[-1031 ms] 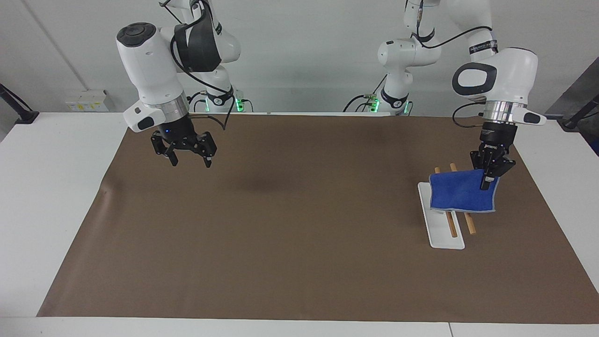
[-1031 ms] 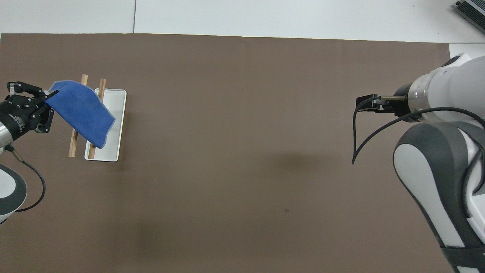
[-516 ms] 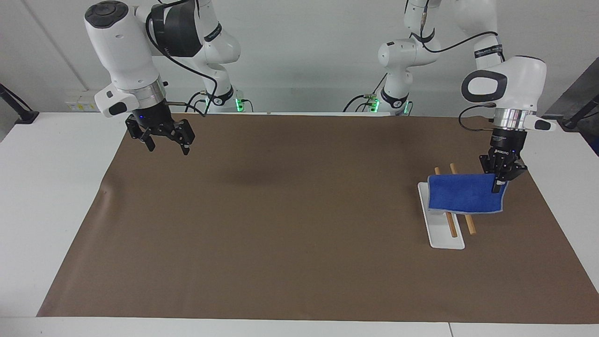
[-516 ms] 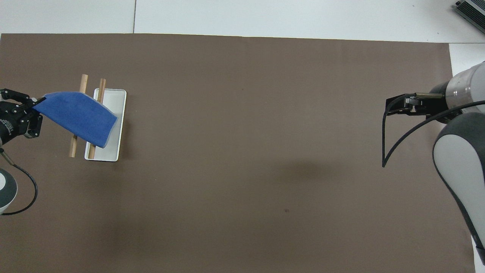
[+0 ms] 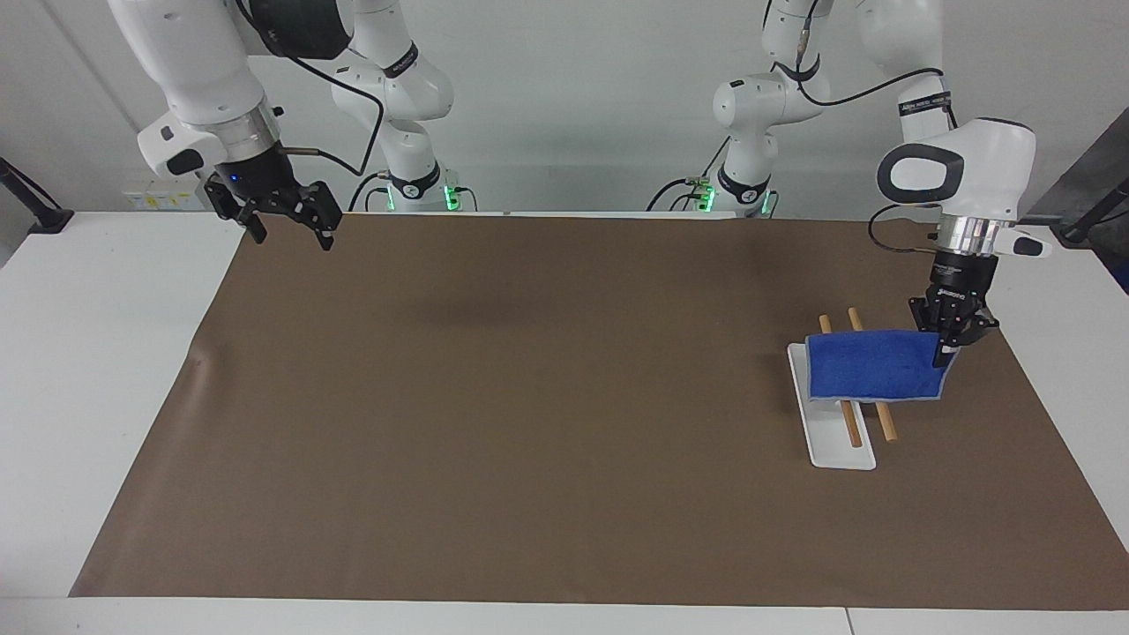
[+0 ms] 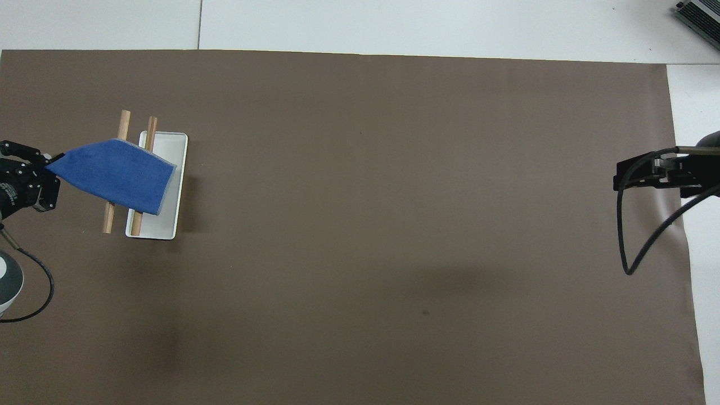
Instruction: Right arm passes towel to left arm to hang
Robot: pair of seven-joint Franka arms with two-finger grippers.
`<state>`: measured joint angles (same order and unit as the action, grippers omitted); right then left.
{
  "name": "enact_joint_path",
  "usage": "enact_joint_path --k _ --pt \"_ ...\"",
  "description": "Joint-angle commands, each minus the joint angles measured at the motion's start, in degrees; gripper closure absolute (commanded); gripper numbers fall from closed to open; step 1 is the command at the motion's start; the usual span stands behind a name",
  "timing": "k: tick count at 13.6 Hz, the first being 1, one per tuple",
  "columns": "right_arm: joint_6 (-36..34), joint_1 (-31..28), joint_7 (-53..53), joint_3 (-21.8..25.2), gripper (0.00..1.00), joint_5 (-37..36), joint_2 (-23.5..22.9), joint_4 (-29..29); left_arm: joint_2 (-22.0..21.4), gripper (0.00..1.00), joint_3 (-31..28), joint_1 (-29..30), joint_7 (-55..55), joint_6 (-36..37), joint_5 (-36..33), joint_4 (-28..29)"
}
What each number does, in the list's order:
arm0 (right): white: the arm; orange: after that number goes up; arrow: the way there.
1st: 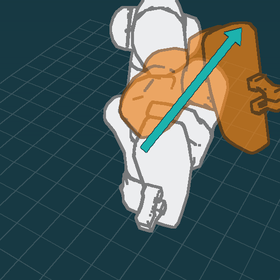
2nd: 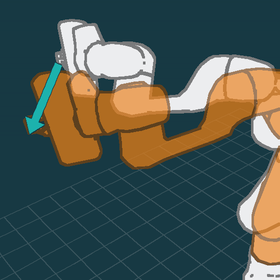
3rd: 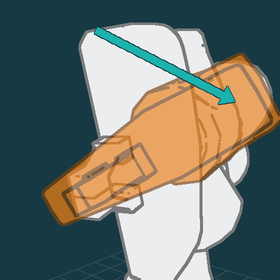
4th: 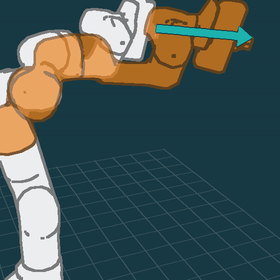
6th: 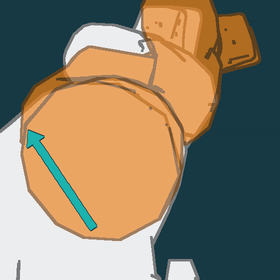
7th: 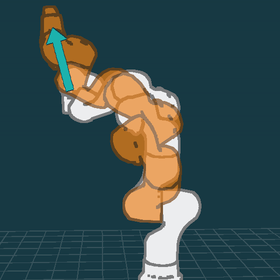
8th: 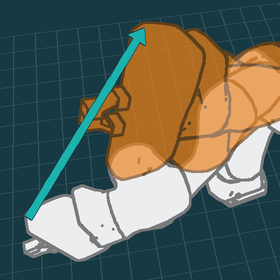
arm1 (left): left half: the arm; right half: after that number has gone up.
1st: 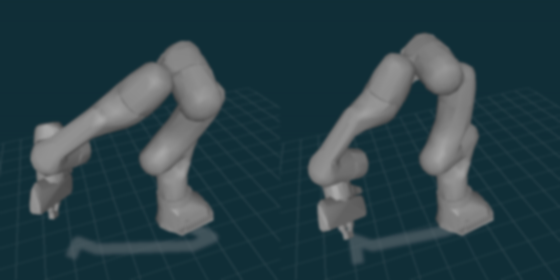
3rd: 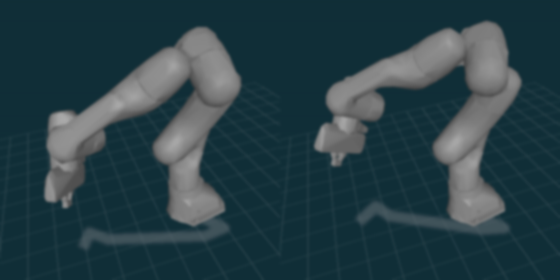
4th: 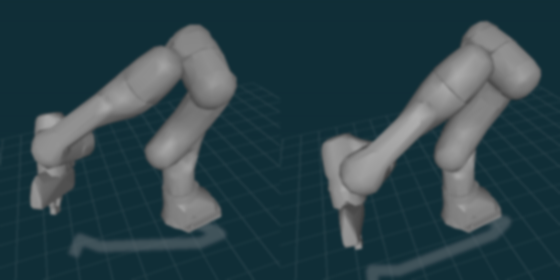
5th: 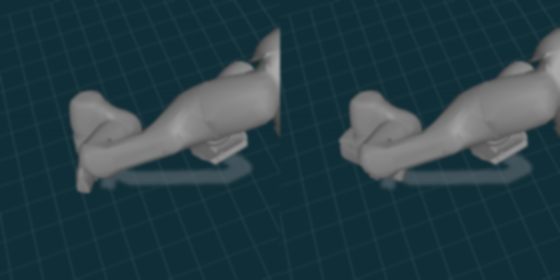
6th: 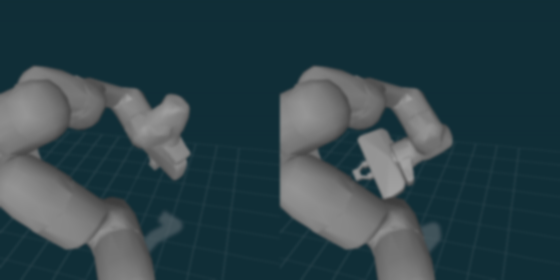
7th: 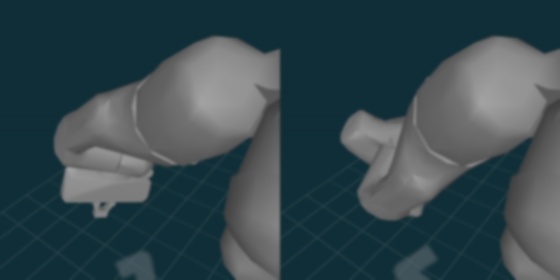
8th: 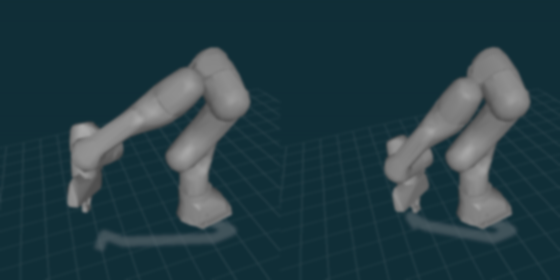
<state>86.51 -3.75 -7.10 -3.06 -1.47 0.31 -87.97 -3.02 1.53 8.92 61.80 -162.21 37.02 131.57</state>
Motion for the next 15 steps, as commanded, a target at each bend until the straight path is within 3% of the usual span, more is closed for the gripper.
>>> enact_joint_path --k 1,2,3,9,12,15 --pt "-2.2 -3.1 0.6 -0.2 0.0 3.1 -0.6 1.3 -0.5 0.23 0.7 0.9 0.6 -1.0 0.3 1.1" --pt "-2.0 -3.0 0.3 -0.3 0.0 3.7 -0.5 1.2 -0.5 0.06 0.7 1.1 0.6 -0.8 0.3 1.1" --pt "-2.0 -2.9 0.2 -0.4 0.0 3.6 -0.4 1.0 -0.6 0.0 0.7 1.7 0.6 -0.7 0.3 1.1" --pt "-2.7 -2.4 1.0 0.0 0.0 3.3 -0.2 1.0 -0.5 0.0 0.6 3.8 0.3 -0.3 0.3 0.5" --pt "-2.3 3.9 2.3 7.6 0.0 3.2 -0.1 1.0 -1.1 0.0 0.6 2.8 -0.1 0.2 0.1 -0.1" --pt "-2.0 3.8 2.9 7.9 0.0 3.2 -0.2 0.6 -2.0 0.0 0.8 -0.2 -0.6 1.2 -1.6 -1.1"
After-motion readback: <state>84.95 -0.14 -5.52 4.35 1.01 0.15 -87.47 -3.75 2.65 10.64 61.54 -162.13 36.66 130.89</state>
